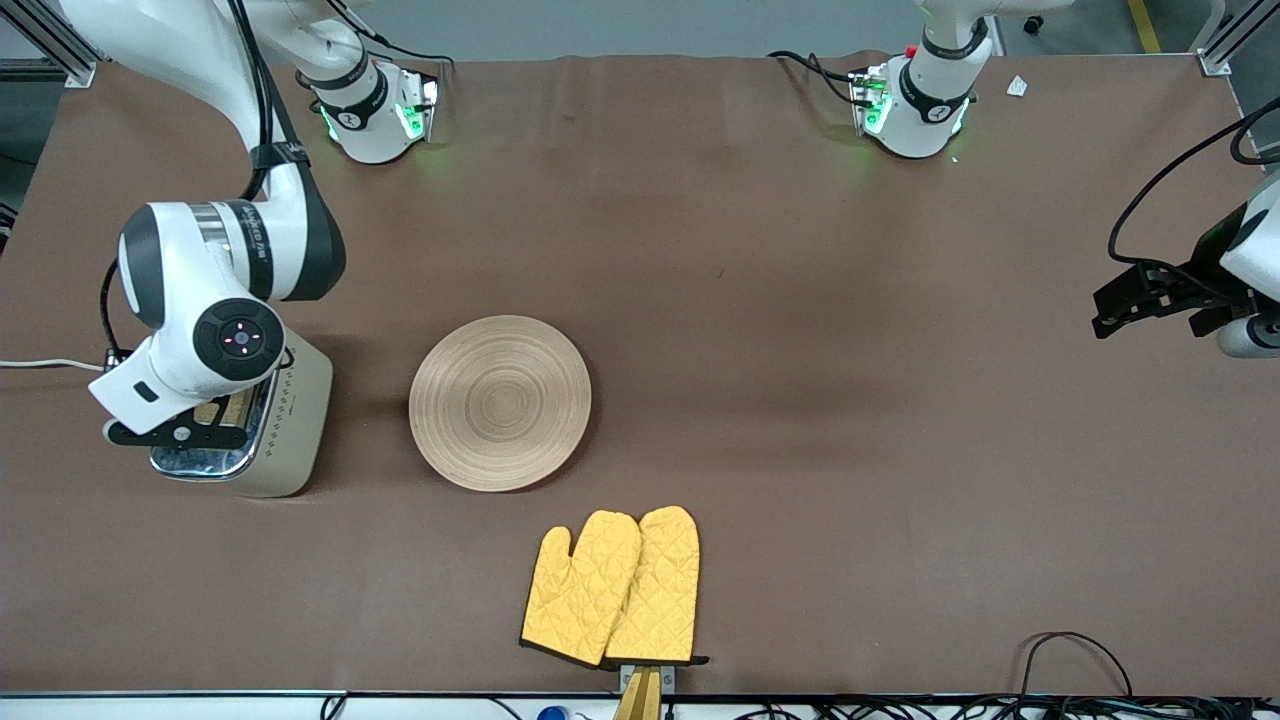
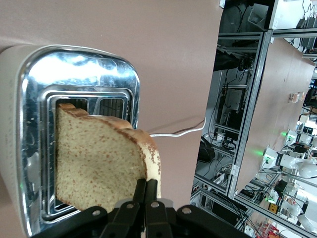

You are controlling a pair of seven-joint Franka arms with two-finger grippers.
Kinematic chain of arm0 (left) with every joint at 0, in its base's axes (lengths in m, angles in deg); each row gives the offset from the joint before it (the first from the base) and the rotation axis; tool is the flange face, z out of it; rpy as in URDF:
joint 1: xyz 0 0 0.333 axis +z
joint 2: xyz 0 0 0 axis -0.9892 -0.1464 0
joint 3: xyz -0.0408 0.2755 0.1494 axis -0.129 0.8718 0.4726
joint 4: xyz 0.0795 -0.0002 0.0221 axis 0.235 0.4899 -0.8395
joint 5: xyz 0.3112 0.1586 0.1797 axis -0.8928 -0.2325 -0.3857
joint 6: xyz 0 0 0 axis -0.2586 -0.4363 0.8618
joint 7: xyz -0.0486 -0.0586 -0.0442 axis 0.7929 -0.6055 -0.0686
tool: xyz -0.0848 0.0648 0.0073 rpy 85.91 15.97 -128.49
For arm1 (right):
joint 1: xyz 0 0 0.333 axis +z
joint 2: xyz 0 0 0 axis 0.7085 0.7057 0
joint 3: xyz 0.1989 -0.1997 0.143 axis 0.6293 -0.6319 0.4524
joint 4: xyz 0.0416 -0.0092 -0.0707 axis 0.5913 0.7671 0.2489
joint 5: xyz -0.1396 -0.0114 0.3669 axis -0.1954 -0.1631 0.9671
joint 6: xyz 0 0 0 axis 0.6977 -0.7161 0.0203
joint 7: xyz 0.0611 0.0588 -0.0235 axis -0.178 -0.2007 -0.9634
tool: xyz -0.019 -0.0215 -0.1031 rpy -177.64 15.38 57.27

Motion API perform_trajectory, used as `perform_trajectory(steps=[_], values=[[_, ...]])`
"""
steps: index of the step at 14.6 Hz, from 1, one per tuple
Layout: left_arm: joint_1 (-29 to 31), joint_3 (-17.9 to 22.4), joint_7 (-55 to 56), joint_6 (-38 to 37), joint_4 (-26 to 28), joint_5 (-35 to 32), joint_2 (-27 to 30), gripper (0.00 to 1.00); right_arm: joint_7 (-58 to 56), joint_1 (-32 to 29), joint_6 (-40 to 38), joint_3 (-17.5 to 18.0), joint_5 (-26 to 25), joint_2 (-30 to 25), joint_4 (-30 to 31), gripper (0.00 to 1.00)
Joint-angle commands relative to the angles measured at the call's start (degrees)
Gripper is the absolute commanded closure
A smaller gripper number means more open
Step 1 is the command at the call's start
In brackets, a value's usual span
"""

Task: Move plate and put bread in toaster
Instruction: 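Lower the bread slice into the toaster slot with the right gripper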

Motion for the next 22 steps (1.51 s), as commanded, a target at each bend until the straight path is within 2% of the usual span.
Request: perform_trajectory(steps=[1,10,12,15,17,18,20,22], values=[[0.17,-0.19,-0.07,-0.21,0.06,-0.12,0.77,0.00,-0.35,-0.85,0.25,0.51,-1.43,0.01,-0.07,1.00],[0.17,-0.45,0.19,-0.91,0.24,-0.12,1.30,0.00,1.32,-0.06,0.25,0.69,-0.47,4.05,-0.42,0.97],[0.25,-0.98,0.10,-2.05,0.24,-0.12,1.30,0.00,1.32,-0.23,0.34,0.69,0.32,5.02,-0.68,0.83],[0.69,-1.33,-0.34,-3.29,0.68,-0.12,1.91,0.00,0.88,-0.15,0.08,0.69,3.74,5.72,-2.26,0.24],[0.69,-1.42,-0.42,-3.29,0.76,0.06,2.09,0.00,0.44,-0.15,-0.54,0.69,6.37,5.72,-4.80,0.05],[0.78,-1.51,-0.77,-3.29,0.85,0.32,2.35,0.00,0.35,0.11,-0.98,0.69,7.52,5.72,-5.69,0.00],[0.78,-1.42,-2.53,-3.29,1.12,0.58,2.35,0.00,0.27,0.73,-4.65,0.86,8.93,5.64,-7.96,0.00],[0.43,-1.42,-1.66,-3.29,0.77,0.59,2.18,0.00,0.79,1.00,-6.78,0.86,14.00,5.20,-10.43,0.00]])
